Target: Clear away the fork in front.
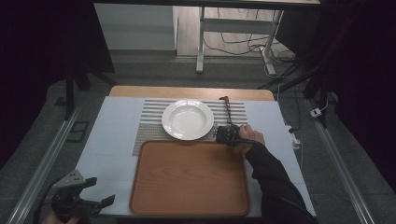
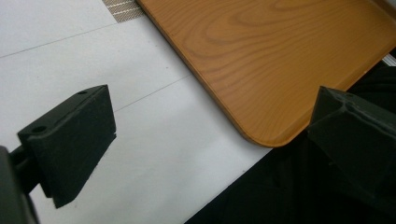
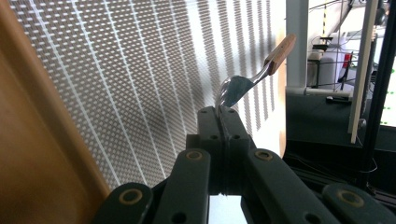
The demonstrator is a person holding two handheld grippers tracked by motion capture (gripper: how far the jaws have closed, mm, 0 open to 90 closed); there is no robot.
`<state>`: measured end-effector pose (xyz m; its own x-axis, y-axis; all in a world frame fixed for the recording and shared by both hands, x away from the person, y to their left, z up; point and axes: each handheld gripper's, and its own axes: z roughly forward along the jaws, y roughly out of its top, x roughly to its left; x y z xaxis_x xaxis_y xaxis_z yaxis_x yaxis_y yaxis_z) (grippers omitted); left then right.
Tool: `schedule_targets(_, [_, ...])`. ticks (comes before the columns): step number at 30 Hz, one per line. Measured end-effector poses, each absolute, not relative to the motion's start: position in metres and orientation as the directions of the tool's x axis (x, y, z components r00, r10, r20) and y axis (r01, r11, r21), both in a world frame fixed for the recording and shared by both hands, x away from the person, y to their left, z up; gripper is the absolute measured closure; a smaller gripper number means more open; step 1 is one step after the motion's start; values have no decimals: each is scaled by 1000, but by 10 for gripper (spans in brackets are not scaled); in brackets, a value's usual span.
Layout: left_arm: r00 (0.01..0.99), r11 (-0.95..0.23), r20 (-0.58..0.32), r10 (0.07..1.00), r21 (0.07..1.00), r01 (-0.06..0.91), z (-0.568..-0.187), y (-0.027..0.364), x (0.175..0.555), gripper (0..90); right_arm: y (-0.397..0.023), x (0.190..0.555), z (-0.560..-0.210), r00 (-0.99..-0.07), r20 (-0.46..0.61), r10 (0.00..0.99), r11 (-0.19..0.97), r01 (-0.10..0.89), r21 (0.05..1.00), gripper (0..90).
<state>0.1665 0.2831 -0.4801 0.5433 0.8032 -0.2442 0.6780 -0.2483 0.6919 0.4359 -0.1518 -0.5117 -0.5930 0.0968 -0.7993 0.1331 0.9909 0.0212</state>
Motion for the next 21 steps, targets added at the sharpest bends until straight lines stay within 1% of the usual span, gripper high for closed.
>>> schedule_targets(1, [544,-249,-243,803,693,677,-480,283,166,7,-153,435,-509,-591,-801,95,991,129,23,899])
schedule_targets(3, [544,-251,-240,804,693,676,-480,283,166,7,-155,433,-506,-605,-787,120,991,121,58,899])
schedule_targets(4, [544,-252,-239,804,692,676,-480,282,166,5,-157,429,-502,-606,-783,141,988,134,75,899])
schedule_targets(5, [545,-253,-240,803,691,677,-480,282,166,5,-157,429,-502,-606,-783,141,988,134,75,899])
schedule_targets(13, [545,-253,-236,805,694,674,-480,282,166,0,-164,415,-485,-615,-755,228,974,138,182,900])
schedule_targets(15, [545,-251,-238,804,695,674,-480,282,166,0,-165,414,-484,-613,-755,233,972,135,190,900])
schedule_targets(17, [546,-251,-237,803,697,672,-480,283,166,0,-166,407,-478,-615,-742,267,963,139,232,900])
schedule_targets(19, [552,-256,-236,800,698,669,-480,283,166,0,-166,405,-476,-614,-740,274,960,133,245,900])
schedule_targets(21, [555,-259,-233,799,699,667,-479,282,165,0,-167,399,-469,-619,-725,302,949,123,290,899])
